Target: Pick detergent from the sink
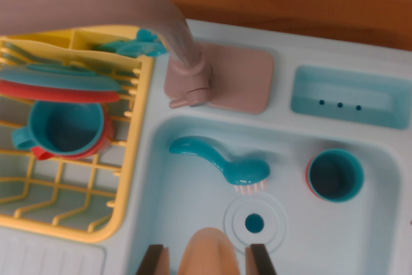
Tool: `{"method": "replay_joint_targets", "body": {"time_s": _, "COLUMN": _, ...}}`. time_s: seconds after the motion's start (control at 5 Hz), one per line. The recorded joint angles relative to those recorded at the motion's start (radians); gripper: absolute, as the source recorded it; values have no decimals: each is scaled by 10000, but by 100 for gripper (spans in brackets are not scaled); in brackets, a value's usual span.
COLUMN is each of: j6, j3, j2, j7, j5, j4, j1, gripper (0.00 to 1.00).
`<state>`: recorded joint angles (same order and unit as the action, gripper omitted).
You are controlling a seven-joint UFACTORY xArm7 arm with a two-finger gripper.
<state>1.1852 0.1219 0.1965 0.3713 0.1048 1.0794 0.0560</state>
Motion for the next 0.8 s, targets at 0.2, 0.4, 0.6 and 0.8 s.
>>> {"method": "replay_joint_targets", "body": {"time_s": 0.2, "j6": 0, "j3": 0, "j2": 0, "j7": 0, "j5": 0, "j4": 0, "j1": 0, "gripper": 100}}
{"method": "replay_joint_targets", "body": {"time_s": 0.4, "j6": 422, "j3": -5, "j2": 124, "j7": -71, "j5": -55, "j4": 302, "j1": 7, "gripper": 100}}
{"method": "replay_joint_targets", "body": {"time_s": 0.6, "j6": 422, "j3": -5, "j2": 124, "j7": -71, "j5": -55, "j4": 302, "j1": 7, "gripper": 100}}
{"method": "replay_joint_targets", "body": {"time_s": 0.8, "j6": 820, "j3": -11, "j2": 242, "j7": -138, "j5": -107, "j4": 588, "j1": 14, "gripper": 100}}
